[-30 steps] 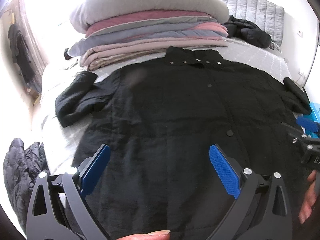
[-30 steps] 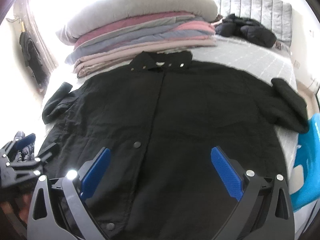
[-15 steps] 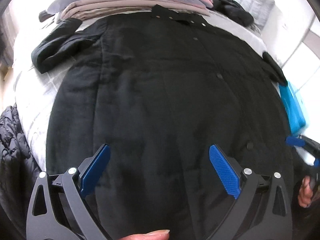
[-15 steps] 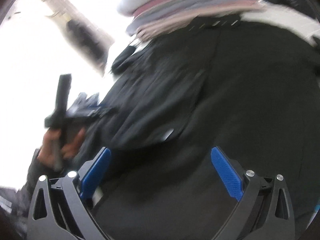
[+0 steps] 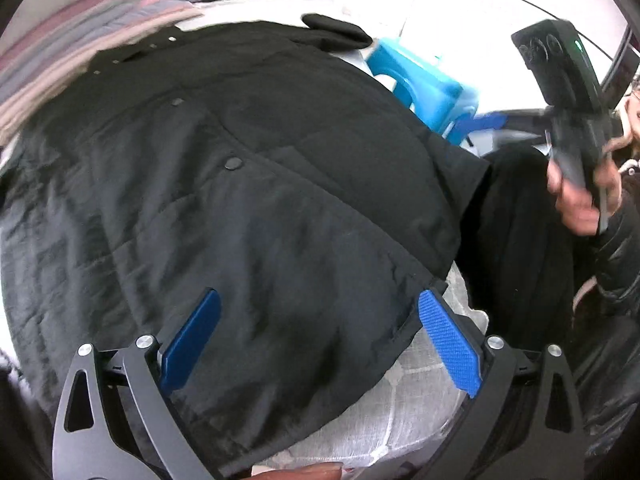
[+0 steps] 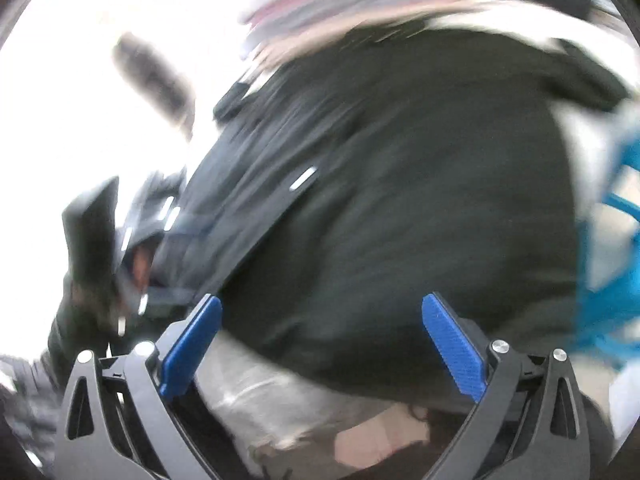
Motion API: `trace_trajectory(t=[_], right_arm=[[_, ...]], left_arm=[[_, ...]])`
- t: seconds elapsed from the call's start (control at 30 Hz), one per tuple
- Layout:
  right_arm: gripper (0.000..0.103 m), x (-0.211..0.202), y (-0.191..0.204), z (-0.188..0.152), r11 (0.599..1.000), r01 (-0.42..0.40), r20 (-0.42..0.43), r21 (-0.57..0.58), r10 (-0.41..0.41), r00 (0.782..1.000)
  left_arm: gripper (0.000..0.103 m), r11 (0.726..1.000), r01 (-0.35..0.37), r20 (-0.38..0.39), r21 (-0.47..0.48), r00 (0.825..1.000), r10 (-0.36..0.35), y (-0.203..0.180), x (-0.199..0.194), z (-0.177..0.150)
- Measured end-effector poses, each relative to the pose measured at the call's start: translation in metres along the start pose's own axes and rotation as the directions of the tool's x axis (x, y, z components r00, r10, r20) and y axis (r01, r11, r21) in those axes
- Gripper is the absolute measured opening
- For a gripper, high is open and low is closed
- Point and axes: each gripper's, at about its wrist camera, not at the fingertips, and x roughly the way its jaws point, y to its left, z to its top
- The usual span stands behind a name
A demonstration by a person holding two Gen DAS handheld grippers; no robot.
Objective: Fold large clothes
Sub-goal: 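Move the right gripper over the shirt toward the sleeve beside it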
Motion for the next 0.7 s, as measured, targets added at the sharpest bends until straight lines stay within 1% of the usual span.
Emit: trace_trajectory(t=[0.03,0.1,0.13,0.17,0.2,0.27,0.3,0.37,0.4,0.43,0.47,0.5,0.53,0.57,0.6,0.63,0.67,0.7], right_arm=[[0.097,-0.014,-0.016,0.004,0.998,0.035,0.032,0.055,-0.036,0.999],[0.097,-0.030,-0.048,0.011,0.979,0.115,0.048,0.170,-0.125,0.991],[0.097,-0.036,-0.067,0.013,0.955,0.149,0.049,0.257,-0.167,0.985],[0.097,-0.043,-0.087,0.013,0.930,0.149,0.055,0.337,-0.178,0.983],[0.097,-0.046,-0.098,0.008,0.909,0.127,0.065,0.396,-0.166,0.984],[0.097,-0.033,-0.118,0.002,0.860,0.078,0.073,0.504,-0.132,0.989],[0.097,-0.027,-0.122,-0.004,0.842,0.060,0.072,0.537,-0.117,0.991],[0.097,-0.006,-0.122,-0.012,0.835,-0.009,0.065,0.551,-0.032,0.997],[0.097,0.000,-0.124,-0.012,0.834,-0.007,0.033,0.551,-0.013,0.999],[0.097,0.016,-0.119,-0.012,0.839,0.027,-0.019,0.544,-0.020,1.000],[0.097,0.035,-0.114,-0.018,0.848,0.092,-0.102,0.522,-0.046,0.994],[0.097,0.046,-0.110,-0.025,0.849,0.134,-0.153,0.511,-0.064,0.986],[0.097,0.051,-0.109,-0.028,0.845,0.154,-0.178,0.513,-0.070,0.982],[0.097,0.055,-0.108,-0.030,0.835,0.184,-0.200,0.518,-0.091,0.976],[0.097,0.052,-0.105,-0.027,0.835,0.209,-0.190,0.510,-0.128,0.973],[0.097,0.045,-0.098,-0.023,0.839,0.240,-0.162,0.489,-0.183,0.970],[0.097,0.035,-0.090,-0.016,0.847,0.261,-0.122,0.463,-0.231,0.965],[0.097,0.023,-0.078,-0.007,0.864,0.253,-0.061,0.434,-0.252,0.966]], left_arm=[[0.095,1.000,-0.017,0.014,-0.014,1.000,0.017,0.002,-0.005,0.001],[0.095,0.996,-0.075,0.052,-0.056,0.996,0.078,0.006,-0.015,0.005],[0.095,0.989,-0.116,0.072,-0.090,0.990,0.123,0.011,-0.019,0.008],[0.095,0.984,-0.136,0.080,-0.113,0.986,0.145,0.016,-0.019,0.016],[0.095,0.980,-0.147,0.087,-0.132,0.983,0.159,0.019,-0.019,0.020],[0.095,0.975,-0.155,0.104,-0.158,0.979,0.173,0.021,-0.016,0.026],[0.095,0.974,-0.157,0.105,-0.162,0.979,0.175,0.020,-0.013,0.029],[0.095,0.976,-0.153,0.089,-0.155,0.982,0.168,0.014,0.002,0.033],[0.095,0.978,-0.151,0.079,-0.142,0.983,0.163,0.010,0.010,0.034],[0.095,0.981,-0.154,0.058,-0.118,0.985,0.162,0.003,0.020,0.035],[0.095,0.982,-0.160,0.042,-0.103,0.985,0.165,-0.003,0.026,0.033],[0.095,0.982,-0.174,0.010,-0.077,0.985,0.175,-0.010,0.035,0.030],[0.095,0.980,-0.195,-0.031,-0.046,0.981,0.194,-0.016,0.049,0.028],[0.095,0.978,-0.209,-0.055,-0.029,0.977,0.207,-0.020,0.054,0.025],[0.095,0.972,-0.234,-0.069,-0.010,0.970,0.233,-0.023,0.060,0.023],[0.096,0.969,-0.247,-0.065,-0.001,0.967,0.247,-0.025,0.061,0.022],[0.096,0.967,-0.254,-0.055,0.003,0.966,0.254,-0.026,0.059,0.021],[0.095,0.966,-0.257,-0.053,0.004,0.965,0.257,-0.026,0.056,0.020]])
